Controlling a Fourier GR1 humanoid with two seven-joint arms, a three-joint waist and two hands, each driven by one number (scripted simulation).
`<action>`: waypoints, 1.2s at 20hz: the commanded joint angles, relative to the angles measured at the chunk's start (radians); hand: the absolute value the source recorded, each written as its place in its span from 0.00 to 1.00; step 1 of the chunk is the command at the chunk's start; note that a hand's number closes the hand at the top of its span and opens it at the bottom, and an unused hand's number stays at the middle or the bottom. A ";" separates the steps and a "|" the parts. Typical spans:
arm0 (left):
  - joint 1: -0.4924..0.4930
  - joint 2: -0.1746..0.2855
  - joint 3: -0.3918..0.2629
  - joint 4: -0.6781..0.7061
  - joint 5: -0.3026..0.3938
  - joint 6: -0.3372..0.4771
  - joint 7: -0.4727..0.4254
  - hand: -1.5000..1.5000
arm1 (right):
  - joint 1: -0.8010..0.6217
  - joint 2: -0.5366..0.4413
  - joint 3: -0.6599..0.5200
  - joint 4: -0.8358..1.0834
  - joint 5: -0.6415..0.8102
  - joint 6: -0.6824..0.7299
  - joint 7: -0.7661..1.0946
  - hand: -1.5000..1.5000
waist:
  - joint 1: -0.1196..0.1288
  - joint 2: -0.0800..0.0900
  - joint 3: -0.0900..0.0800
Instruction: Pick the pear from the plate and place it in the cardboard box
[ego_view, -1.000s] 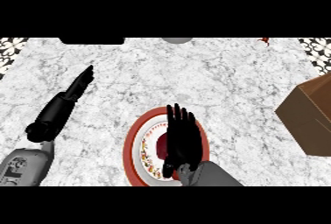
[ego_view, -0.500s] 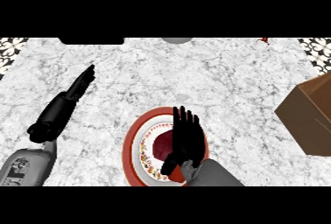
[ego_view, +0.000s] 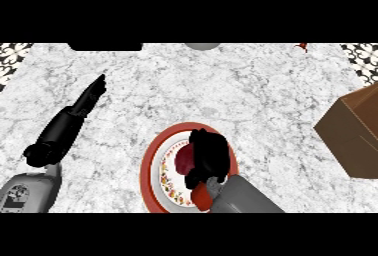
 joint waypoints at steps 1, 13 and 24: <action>-0.008 -0.028 -0.007 -0.015 -0.018 -0.005 0.024 0.50 | 0.002 0.005 0.017 0.082 0.071 -0.102 -0.050 1.00 | -0.001 0.002 0.000; -0.012 -0.019 0.029 0.010 -0.030 -0.035 -0.007 0.50 | -0.187 -0.157 -0.235 0.117 -0.042 0.021 -0.411 1.00 | 0.008 0.006 0.000; -0.017 -0.055 0.040 0.004 -0.047 -0.022 -0.003 0.50 | -0.209 -0.237 -0.286 -0.200 0.144 0.103 -0.267 1.00 | -0.015 -0.002 0.000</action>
